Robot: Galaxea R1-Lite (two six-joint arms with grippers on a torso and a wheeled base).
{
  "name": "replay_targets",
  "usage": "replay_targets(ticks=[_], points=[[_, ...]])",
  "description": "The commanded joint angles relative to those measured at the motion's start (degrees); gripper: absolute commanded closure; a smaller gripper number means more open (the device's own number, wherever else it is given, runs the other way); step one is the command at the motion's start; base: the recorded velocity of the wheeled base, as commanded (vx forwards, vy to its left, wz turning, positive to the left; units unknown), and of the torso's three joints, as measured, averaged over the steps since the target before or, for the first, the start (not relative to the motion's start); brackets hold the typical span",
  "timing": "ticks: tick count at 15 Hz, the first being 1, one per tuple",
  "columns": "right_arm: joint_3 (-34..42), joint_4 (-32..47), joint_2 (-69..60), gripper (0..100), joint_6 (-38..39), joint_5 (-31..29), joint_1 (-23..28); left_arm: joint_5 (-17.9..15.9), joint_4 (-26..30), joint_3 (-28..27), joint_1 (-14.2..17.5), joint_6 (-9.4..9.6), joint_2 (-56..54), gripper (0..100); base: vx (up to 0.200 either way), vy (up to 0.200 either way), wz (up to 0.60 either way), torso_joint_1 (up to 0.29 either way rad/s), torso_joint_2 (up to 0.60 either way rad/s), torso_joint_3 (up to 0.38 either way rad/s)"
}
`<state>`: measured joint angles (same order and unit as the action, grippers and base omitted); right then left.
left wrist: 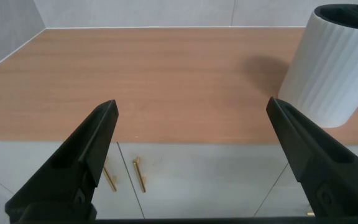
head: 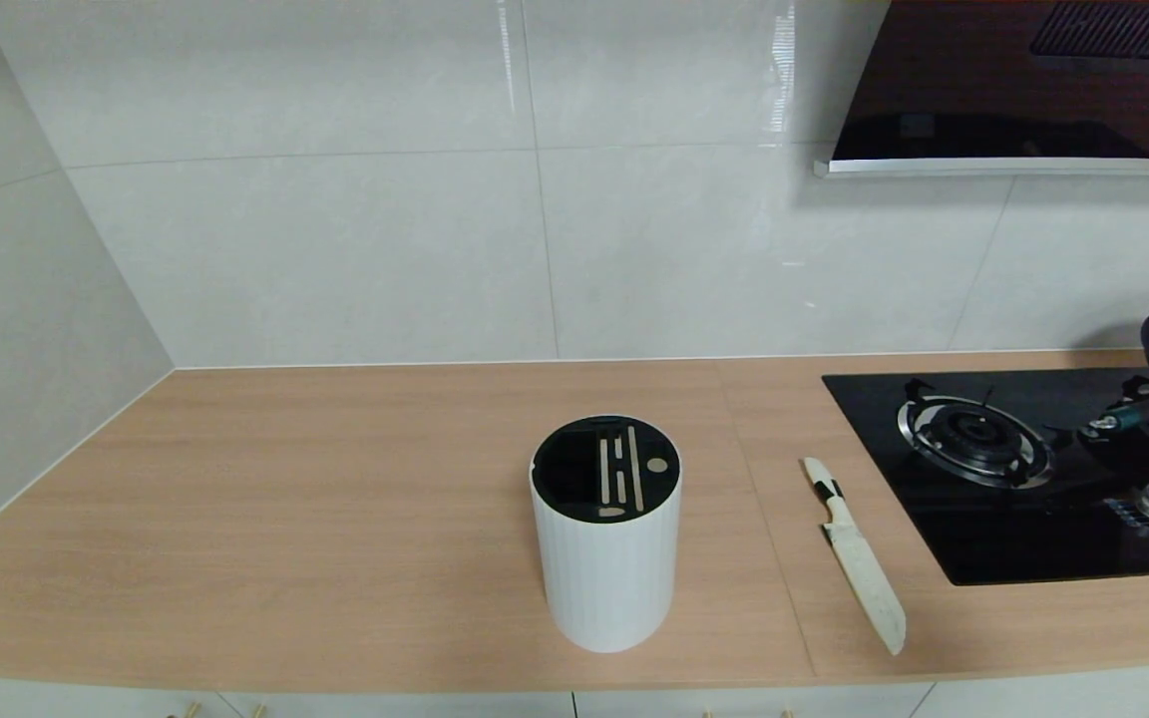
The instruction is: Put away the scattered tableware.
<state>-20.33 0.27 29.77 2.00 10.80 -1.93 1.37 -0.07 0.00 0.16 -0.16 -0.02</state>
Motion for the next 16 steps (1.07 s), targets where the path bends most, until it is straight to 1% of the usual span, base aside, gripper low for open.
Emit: replay_targets(ticks=[1, 3, 5, 7, 8, 11, 14, 16], points=[[-7.88, -2.73, 25.60, 0, -1.82, 0.27, -3.61, -0.05, -0.01, 0.00, 0.02, -0.02, 0.02, 0, 0.000, 0.000, 0.00, 0.000, 0.00, 0.000], [-9.90, -6.51, 36.59, 0, -2.97, -2.54, -4.84, 0.04, -0.01, 0.00, 0.02, -0.02, 0.02, 0, 0.000, 0.000, 0.00, 0.000, 0.00, 0.000], [-11.75, -11.78, 46.26, 0, -3.05, -3.15, -6.95, -0.05, -0.01, 0.00, 0.02, 0.07, 0.02, 0, 0.000, 0.000, 0.00, 0.000, 0.00, 0.000], [-14.12, -15.91, 54.08, 0, -2.97, -5.88, -8.36, 0.04, -0.01, 0.00, 0.02, 0.07, 0.02, 0, 0.000, 0.000, 0.00, 0.000, 0.00, 0.000], [-14.29, -16.44, 56.63, 0, -3.05, -7.90, -8.44, 0.04, -0.01, 0.00, 0.02, 0.07, 0.02, 0, 0.000, 0.000, 0.00, 0.000, 0.00, 0.000], [-14.56, -22.59, 66.65, 0, -2.88, -8.78, -9.85, 0.04, -0.01, 0.00, 0.02, 0.07, 0.02, 0, 0.000, 0.000, 0.00, 0.000, 0.00, 0.000], [-13.24, -30.50, 74.73, 0, -2.61, -9.57, -10.55, 0.04, -0.01, 0.00, 0.02, 0.07, 0.02, 0, 0.000, 0.000, 0.00, 0.000, 0.00, 0.000], [-12.63, -36.22, 81.76, 0, -2.00, -10.19, -12.66, 0.04, -0.01, 0.00, 0.02, 0.07, 0.02, 0, 0.000, 0.000, 0.00, 0.000, 0.00, 0.000]])
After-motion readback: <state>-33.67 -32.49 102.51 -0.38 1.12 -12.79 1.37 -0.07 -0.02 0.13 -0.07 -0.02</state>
